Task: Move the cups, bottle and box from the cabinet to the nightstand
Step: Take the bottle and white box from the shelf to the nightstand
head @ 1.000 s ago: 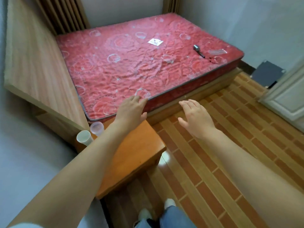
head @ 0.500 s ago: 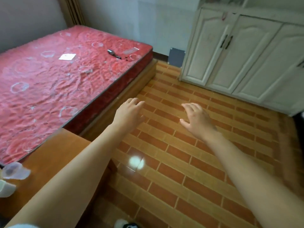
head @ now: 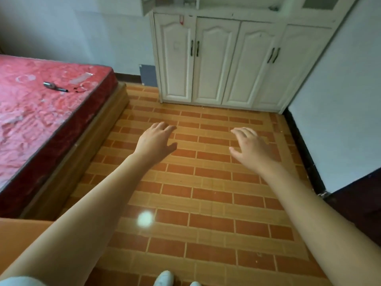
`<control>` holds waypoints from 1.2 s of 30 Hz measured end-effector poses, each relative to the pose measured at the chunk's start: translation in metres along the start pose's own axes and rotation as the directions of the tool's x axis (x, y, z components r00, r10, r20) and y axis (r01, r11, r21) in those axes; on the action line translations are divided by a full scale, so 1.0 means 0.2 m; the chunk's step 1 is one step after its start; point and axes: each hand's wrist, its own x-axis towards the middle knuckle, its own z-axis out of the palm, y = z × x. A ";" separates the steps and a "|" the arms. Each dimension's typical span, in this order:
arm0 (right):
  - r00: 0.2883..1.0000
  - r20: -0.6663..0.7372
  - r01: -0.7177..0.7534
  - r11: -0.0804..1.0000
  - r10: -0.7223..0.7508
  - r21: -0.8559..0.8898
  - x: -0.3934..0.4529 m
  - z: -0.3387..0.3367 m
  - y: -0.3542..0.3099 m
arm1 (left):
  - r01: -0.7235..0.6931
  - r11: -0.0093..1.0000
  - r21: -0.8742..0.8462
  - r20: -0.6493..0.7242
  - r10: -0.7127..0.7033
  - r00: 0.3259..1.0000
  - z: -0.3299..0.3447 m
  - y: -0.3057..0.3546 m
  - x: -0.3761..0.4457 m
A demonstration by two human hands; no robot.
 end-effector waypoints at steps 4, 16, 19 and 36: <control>0.998 -0.030 -0.055 0.998 0.055 -0.005 -0.07 -0.03 0.15 | -0.060 0.998 -0.002 -0.021 0.060 0.998 0.03 0.16 0.11; 0.998 0.031 -0.062 0.998 0.061 0.030 0.03 0.05 0.35 | -0.058 0.998 -0.030 0.060 0.060 0.996 0.19 0.22 0.31; 0.999 0.033 -0.037 0.999 0.036 0.025 0.18 0.07 0.36 | -0.038 0.998 -0.050 0.053 0.041 0.998 0.20 0.17 0.41; 0.998 0.007 -0.060 0.998 0.060 0.003 1.51 0.05 0.49 | -0.050 0.998 0.033 0.049 0.049 0.998 0.27 -0.23 1.72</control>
